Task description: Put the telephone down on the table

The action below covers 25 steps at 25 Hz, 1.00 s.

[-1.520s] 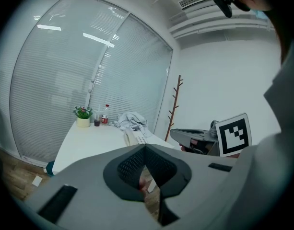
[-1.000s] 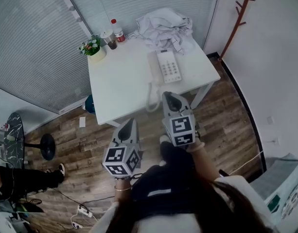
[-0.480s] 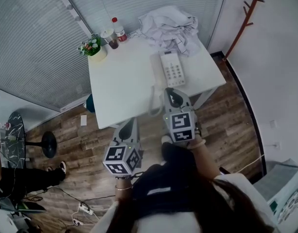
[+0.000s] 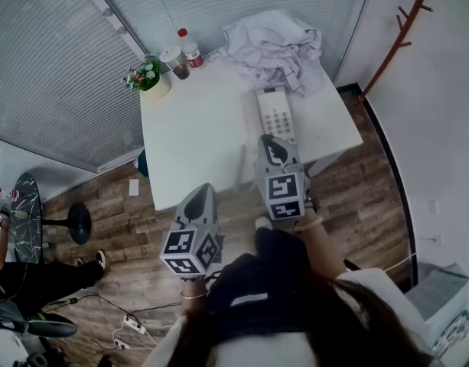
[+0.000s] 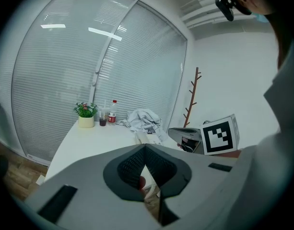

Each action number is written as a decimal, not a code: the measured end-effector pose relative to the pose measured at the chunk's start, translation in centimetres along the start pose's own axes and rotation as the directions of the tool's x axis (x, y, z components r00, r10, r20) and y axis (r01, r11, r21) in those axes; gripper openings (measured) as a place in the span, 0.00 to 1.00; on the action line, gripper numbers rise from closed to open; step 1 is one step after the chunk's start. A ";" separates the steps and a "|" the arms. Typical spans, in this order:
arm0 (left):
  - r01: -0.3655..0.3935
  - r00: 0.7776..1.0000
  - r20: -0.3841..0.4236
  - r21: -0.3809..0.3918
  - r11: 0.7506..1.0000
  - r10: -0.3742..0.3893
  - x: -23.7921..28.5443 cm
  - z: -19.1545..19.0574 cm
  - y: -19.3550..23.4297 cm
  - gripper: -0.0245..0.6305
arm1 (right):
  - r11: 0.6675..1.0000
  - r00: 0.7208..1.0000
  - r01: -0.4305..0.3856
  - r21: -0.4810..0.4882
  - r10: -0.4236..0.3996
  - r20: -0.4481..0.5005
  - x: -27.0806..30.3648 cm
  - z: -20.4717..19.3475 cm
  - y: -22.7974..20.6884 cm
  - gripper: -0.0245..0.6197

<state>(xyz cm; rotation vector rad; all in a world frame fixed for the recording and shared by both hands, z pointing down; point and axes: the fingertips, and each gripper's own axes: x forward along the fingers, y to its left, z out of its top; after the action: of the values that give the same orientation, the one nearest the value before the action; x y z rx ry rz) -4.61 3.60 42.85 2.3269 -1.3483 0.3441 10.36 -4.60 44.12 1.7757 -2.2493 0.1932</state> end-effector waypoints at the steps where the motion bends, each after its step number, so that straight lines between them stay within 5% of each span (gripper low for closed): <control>1: -0.005 1.000 -0.001 -0.002 1.000 0.005 0.2 0.1 0.0 0.04 | 1.000 1.000 -0.001 0.001 0.001 -0.002 0.3 0.0 -0.2 0.04; 12: -0.078 0.997 -0.011 -0.030 0.997 0.078 0.0 -0.1 1.2 0.04 | 0.999 0.999 -0.038 0.010 0.038 -0.031 2.3 -1.0 -0.7 0.06; 25: -0.058 0.998 -0.019 -0.015 0.998 0.057 2.0 1.0 2.4 0.04 | 1.000 0.998 -0.025 0.018 0.026 -0.060 4.3 -1.3 -1.3 0.06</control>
<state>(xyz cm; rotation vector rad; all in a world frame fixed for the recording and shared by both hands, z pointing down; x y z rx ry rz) -5.68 0.53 43.40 2.2703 -1.4063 0.3711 10.84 -8.57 46.57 1.7271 -2.2351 0.2681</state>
